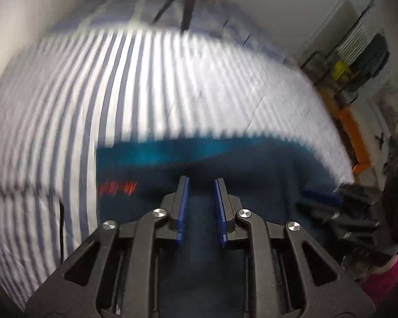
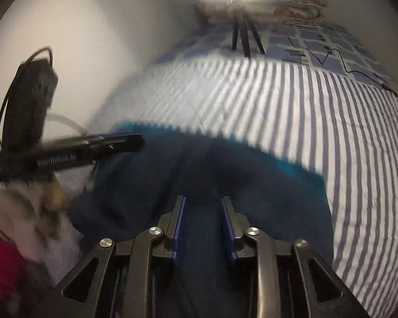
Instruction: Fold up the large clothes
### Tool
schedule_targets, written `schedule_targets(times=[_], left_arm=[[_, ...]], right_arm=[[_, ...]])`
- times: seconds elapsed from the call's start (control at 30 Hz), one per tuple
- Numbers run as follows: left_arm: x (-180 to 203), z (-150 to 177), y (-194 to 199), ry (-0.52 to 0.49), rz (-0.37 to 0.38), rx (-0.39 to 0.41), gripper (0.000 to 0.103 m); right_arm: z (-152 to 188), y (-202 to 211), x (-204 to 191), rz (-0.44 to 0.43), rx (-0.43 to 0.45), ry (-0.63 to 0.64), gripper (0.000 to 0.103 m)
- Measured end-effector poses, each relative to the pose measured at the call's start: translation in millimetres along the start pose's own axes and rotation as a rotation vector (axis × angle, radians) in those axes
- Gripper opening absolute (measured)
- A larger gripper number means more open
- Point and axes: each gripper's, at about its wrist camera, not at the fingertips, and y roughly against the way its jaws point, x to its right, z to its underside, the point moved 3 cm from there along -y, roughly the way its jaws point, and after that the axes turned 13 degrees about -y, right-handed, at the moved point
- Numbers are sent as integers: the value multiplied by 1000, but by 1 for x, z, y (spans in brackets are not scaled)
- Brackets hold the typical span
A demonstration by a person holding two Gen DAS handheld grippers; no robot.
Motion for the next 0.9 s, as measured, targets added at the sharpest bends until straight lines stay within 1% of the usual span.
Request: schedule_targets(times=[0.03, 0.07, 0.17, 0.23, 0.27, 0.3, 0.33, 0.37, 0.4, 0.43, 0.47, 0.53, 0.57, 0.6, 0.63, 0.67, 0.7, 0.77, 0.8, 0.83, 0.87, 0.9], left_arm=[[-3, 9, -3, 12, 17, 26, 17], [-3, 17, -1, 5, 23, 75, 17], [3, 19, 4, -42, -4, 88, 17], [7, 23, 20, -38, -13, 97, 17], [9, 26, 28, -31, -3, 119, 18], [12, 30, 41, -24, 8, 164, 18], [16, 35, 51, -19, 28, 203, 18], [21, 39, 56, -17, 51, 215, 18], [27, 40, 61, -23, 81, 224, 18], [35, 40, 63, -33, 117, 232, 18], [43, 38, 63, -45, 144, 226, 18], [69, 36, 64, -112, 215, 225, 18], [82, 36, 63, -151, 240, 222, 18], [90, 36, 62, -172, 264, 214, 18], [99, 38, 58, -188, 304, 198, 18], [105, 39, 54, -195, 328, 185, 18], [111, 43, 48, -208, 340, 162, 18], [116, 50, 41, -235, 324, 132, 18], [116, 55, 37, -236, 323, 111, 18], [114, 61, 31, -230, 336, 85, 18], [114, 67, 27, -220, 351, 69, 18], [112, 71, 24, -219, 362, 62, 18]], right_arm=[[7, -8, 5, 10, -9, -2, 22], [16, -17, 13, 0, -7, -28, 21], [15, -16, 12, 16, 8, -15, 21], [10, -6, 8, 20, -3, -4, 21], [9, 10, 7, -5, 20, -4, 23], [7, 22, 10, -32, 46, -21, 25], [9, 45, 19, -72, 90, -59, 34], [14, 64, 29, -91, 132, -100, 49], [20, 82, 43, -101, 176, -149, 57], [27, 96, 56, -105, 216, -204, 69], [36, 107, 72, -104, 241, -261, 71], [48, 113, 96, -110, 238, -358, 71], [58, 112, 111, -131, 216, -424, 71], [63, 107, 120, -154, 190, -470, 71], [66, 103, 126, -175, 173, -498, 70], [71, 97, 132, -224, 148, -541, 68], [71, 92, 134, -256, 134, -564, 66], [69, 81, 129, -325, 106, -585, 60], [72, 79, 125, -333, 92, -580, 59], [71, 76, 121, -341, 77, -575, 55], [68, 72, 113, -350, 60, -559, 36], [67, 71, 105, -327, 59, -532, 28]])
